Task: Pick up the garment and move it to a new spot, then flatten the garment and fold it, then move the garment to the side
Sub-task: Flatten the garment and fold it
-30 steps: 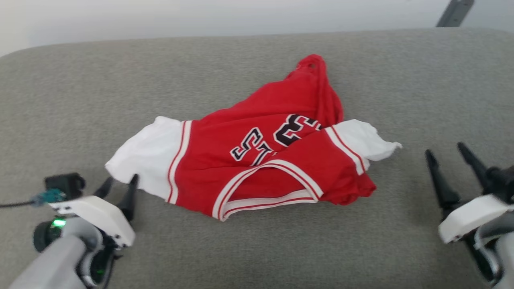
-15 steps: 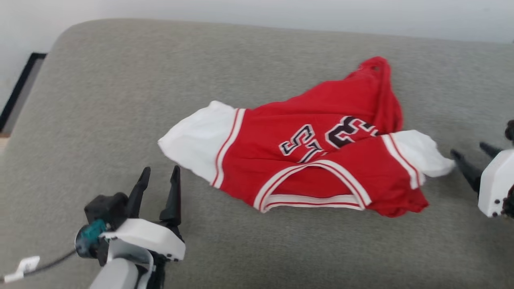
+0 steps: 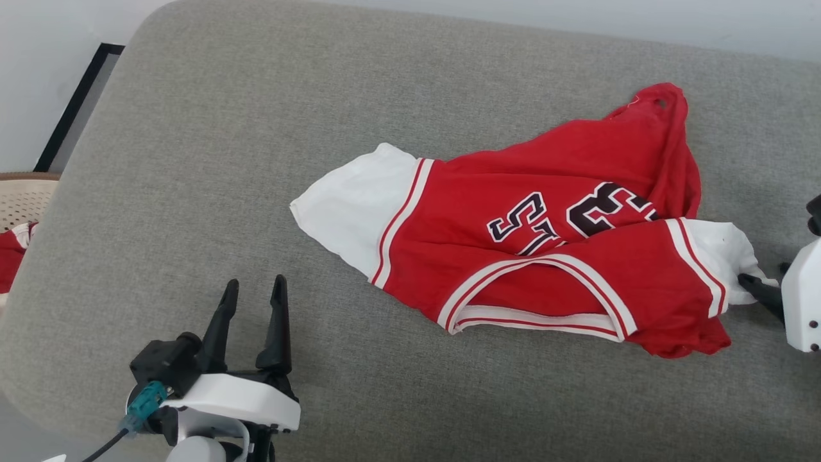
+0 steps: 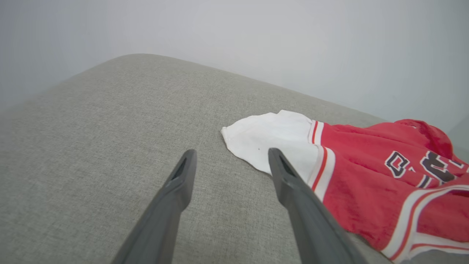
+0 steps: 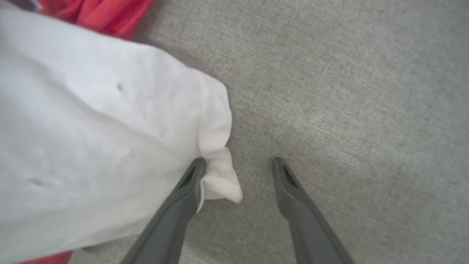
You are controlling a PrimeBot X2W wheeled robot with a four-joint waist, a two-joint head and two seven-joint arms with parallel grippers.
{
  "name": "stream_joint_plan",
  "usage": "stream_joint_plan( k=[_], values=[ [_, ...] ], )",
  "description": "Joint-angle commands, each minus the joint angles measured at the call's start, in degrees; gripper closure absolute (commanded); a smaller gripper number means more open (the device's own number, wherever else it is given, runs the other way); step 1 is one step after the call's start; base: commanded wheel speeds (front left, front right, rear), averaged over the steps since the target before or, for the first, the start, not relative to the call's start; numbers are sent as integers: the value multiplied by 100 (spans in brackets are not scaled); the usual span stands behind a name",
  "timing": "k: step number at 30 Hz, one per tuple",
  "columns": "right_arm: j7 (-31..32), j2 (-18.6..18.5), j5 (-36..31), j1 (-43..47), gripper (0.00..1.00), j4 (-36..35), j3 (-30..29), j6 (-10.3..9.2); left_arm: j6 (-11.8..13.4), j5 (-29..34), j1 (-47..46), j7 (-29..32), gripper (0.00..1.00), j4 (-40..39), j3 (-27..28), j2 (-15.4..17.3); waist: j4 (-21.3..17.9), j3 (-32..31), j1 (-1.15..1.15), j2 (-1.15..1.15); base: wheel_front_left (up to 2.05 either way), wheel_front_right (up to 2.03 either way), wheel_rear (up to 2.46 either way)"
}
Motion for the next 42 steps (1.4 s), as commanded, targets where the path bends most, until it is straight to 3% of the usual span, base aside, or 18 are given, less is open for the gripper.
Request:
stream_joint_plan(
  k=[1, 2, 10, 17, 21, 29, 35, 41, 42],
  values=[
    [130, 86, -48, 203, 78, 153, 179, -2, -53, 9, 61, -28, 0, 25, 71, -22, -19, 10, 0, 0, 0, 0, 0],
    [140, 109, -33, 202, 100, 164, 203, -2, -89, -25, 46, -29, 0, 23, 142, -42, -44, 18, 0, 0, 0, 0, 0],
    [-536, 37, -230, -12, 100, 117, -34, -11, -217, 78, -74, -28, 0, 42, 321, -120, -326, -18, 0, 0, 0, 0, 0],
    [-1679, 141, -510, 184, 100, 47, -927, -4, -234, 178, -41, -29, 0, 22, 372, -126, -560, -93, 0, 0, 0, 0, 0],
    [-1998, 241, -572, 463, 100, -28, -1424, -3, -237, 158, -18, -29, 0, 13, 325, -124, -619, -96, 0, 0, 0, 0, 0],
    [-2413, 765, -848, 1513, 100, -252, -2536, -3, -234, 93, -12, -29, 0, -42, 352, -125, -741, -8, 0, 0, 0, 0, 0],
    [-2686, 1208, -1090, 1751, 100, 23, -3088, -3, -234, 148, -92, -29, 0, 63, 273, -113, -819, 12, 0, 0, 0, 0, 0],
    [-2951, 1552, -1311, 1566, 100, 407, -3234, -3, -235, 197, -125, -29, 0, 132, 124, 49, -932, -47, 0, 0, 0, 0, 0],
    [-3013, 1585, -1354, 1519, 94, 440, -3223, -2, -235, 215, -125, -29, 0, 144, 34, 122, -960, -61, 0, 0, 0, 0, 0]
  ],
)
